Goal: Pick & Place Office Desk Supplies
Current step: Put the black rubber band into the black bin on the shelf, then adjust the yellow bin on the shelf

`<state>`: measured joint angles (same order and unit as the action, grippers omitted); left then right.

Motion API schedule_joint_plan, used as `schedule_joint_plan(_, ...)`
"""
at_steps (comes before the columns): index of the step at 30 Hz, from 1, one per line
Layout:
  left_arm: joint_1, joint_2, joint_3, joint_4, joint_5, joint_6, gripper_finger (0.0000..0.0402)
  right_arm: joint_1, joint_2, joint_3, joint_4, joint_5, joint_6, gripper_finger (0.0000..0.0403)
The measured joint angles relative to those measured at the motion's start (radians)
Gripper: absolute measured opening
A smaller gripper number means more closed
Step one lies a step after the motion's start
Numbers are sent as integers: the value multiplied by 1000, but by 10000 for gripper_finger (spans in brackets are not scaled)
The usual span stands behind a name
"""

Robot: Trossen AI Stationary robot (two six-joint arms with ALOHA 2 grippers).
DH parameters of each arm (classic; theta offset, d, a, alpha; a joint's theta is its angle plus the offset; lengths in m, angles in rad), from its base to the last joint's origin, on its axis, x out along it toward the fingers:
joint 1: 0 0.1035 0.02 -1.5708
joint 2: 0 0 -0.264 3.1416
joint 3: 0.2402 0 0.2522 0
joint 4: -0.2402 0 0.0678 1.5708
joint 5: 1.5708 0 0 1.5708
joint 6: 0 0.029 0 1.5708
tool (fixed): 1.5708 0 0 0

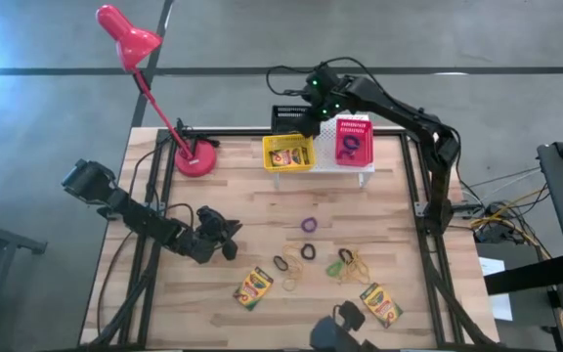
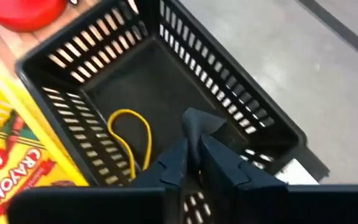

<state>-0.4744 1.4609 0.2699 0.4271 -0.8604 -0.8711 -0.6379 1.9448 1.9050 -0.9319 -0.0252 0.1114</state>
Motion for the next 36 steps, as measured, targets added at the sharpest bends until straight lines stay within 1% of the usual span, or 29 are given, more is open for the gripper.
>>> schedule_joint_plan(5, 0, 0, 0, 2, 0, -5, 77, 0, -17, 4, -41, 3, -35, 105)
schedule_joint_plan(8, 2, -5, 0, 3, 15, -37, 77, 6, -52, -1, -51, 3, -59, 140)
schedule_joint_plan(11, 16, -34, 17, -8, 46, -33, 77, 31, -117, -9, -59, 14, -66, 161)
schedule_joint_plan(14, 45, -81, 66, -77, 99, 29, 74, 100, -208, -55, -59, 99, -86, 168)
schedule_joint_plan(16, 83, -118, 122, -205, 125, 49, 68, 169, -281, -113, -63, 167, -89, 168)
schedule_joint_plan(18, 139, -158, 195, -402, 154, 50, 61, 250, -363, -195, -59, 231, -72, 164)
schedule_joint_plan(22, 313, -197, 349, -792, 263, 70, 40, 445, -512, -394, -48, 327, 32, 154)
schedule_joint_plan(24, 411, -199, 413, -919, 292, 103, 28, 553, -574, -502, -37, 364, 106, 148)
schedule_joint_plan(25, 452, -199, 435, -950, 293, 131, 22, 614, -606, -556, -19, 378, 145, 146)
schedule_joint_plan(28, 558, -200, 472, -920, 303, 273, 9, 788, -686, -709, 59, 434, 260, 139)
schedule_joint_plan(31, 648, -196, 491, -808, 367, 402, 4, 946, -739, -849, 169, 515, 348, 132)
schedule_joint_plan(34, 703, -196, 492, -685, 415, 478, 3, 1076, -777, -961, 271, 592, 411, 127)
schedule_joint_plan(36, 720, -196, 492, -621, 426, 501, 3, 1139, -792, -1018, 330, 618, 443, 123)
